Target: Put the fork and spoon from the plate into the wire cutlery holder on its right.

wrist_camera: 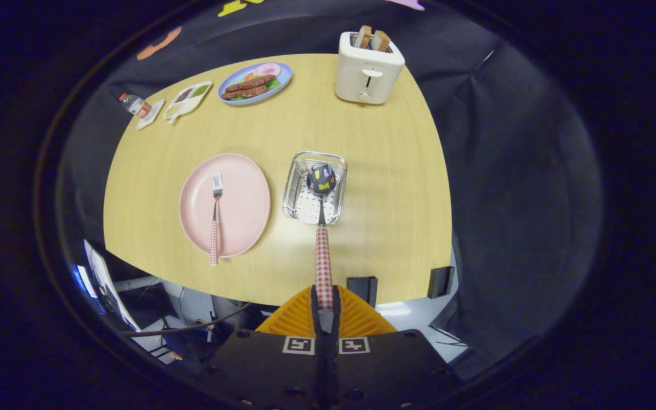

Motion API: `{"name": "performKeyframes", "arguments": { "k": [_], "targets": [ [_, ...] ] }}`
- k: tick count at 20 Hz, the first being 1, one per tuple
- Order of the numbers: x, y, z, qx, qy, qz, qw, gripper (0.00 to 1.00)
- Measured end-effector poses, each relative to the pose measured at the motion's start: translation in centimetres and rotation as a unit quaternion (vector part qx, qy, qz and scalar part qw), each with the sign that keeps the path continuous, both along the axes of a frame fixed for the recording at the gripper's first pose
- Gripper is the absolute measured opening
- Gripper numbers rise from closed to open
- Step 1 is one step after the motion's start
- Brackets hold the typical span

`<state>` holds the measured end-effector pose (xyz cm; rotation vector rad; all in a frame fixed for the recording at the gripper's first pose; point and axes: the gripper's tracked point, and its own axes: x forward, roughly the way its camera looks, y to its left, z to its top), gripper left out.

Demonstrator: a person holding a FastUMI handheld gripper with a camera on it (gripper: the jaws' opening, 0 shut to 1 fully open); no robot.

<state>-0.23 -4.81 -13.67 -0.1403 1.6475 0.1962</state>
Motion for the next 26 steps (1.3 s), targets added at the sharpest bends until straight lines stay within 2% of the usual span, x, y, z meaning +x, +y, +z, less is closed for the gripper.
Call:
{"name": "performKeyframes", "arguments": {
  "k": [6,8,9,14,15,17,19,20,23,25,26],
  "targets": [
    [0.3,0.5,-0.2,-0.009,0.029,0.001,1.000,0.04],
    [0.8,0.7,-0.3,-0.012,0.027,0.004,1.000,0.04],
    [1.1,0.8,-0.5,-0.014,0.027,0.006,1.000,0.08],
    [2.4,1.4,-0.6,-0.013,0.021,0.009,1.000,0.09],
    [2.7,1.5,-0.8,-0.011,0.018,0.005,1.000,0.12],
    [3.1,1.8,-0.7,-0.006,0.010,0.002,1.000,0.12],
    [3.2,2.0,-0.7,-0.004,0.005,0.005,1.000,0.20],
    [3.5,2.1,-0.5,-0.003,-0.002,0.004,1.000,0.35],
    [4.3,2.3,0.2,-0.002,-0.037,-0.003,0.999,0.44],
    [4.2,3.2,0.9,0.016,-0.061,-0.003,0.998,0.64],
    [4.0,3.4,1.1,0.021,-0.066,-0.004,0.998,0.71]
  ]
}}
